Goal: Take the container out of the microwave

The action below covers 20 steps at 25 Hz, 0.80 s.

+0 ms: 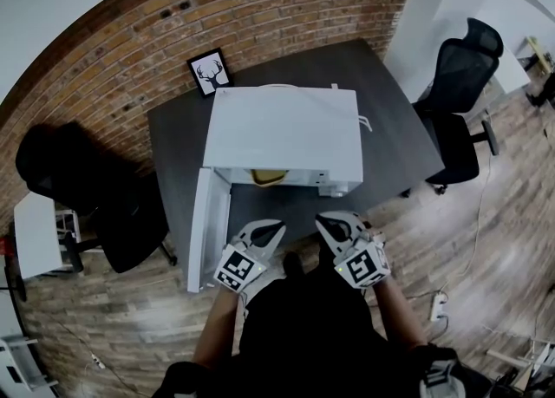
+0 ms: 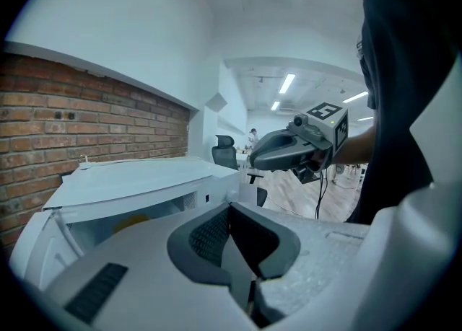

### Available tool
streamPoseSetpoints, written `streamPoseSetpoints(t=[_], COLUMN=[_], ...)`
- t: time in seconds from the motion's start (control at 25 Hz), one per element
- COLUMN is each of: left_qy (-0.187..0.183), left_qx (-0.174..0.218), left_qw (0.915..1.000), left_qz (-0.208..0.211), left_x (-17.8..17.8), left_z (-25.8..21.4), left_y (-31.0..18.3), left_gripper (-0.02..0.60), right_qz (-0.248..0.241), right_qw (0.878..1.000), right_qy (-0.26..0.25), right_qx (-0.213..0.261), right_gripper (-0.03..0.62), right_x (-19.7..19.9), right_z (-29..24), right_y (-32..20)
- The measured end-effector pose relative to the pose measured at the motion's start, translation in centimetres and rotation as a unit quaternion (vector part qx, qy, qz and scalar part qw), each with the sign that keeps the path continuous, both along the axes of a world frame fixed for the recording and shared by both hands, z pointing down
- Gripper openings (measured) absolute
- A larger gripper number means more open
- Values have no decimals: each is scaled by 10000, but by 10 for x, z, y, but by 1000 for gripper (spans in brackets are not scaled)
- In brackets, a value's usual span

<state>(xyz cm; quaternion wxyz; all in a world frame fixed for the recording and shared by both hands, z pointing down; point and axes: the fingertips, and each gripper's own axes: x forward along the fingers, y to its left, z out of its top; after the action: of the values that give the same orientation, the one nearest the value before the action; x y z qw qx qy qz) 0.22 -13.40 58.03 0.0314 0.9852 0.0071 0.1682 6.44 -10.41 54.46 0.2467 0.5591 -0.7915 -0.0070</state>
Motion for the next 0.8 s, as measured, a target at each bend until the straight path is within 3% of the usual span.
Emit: streamPoseSetpoints(t=[0.52, 0.8], left_qy=[-326, -675], left_qx=[113, 176], left_qw=[9974, 9953], left_qz=[-625, -674], left_x=[5, 20], left_z=[32, 64], left_y=[-50, -72], left_gripper=[2, 3], right_qz=[-487, -693], right_qw=[9988, 9976], right_qy=[-41, 5], right_qx=[13, -34], right_gripper=[-2, -2], right_x=[13, 15], right_z=[-7, -5], right_y=[-42, -56])
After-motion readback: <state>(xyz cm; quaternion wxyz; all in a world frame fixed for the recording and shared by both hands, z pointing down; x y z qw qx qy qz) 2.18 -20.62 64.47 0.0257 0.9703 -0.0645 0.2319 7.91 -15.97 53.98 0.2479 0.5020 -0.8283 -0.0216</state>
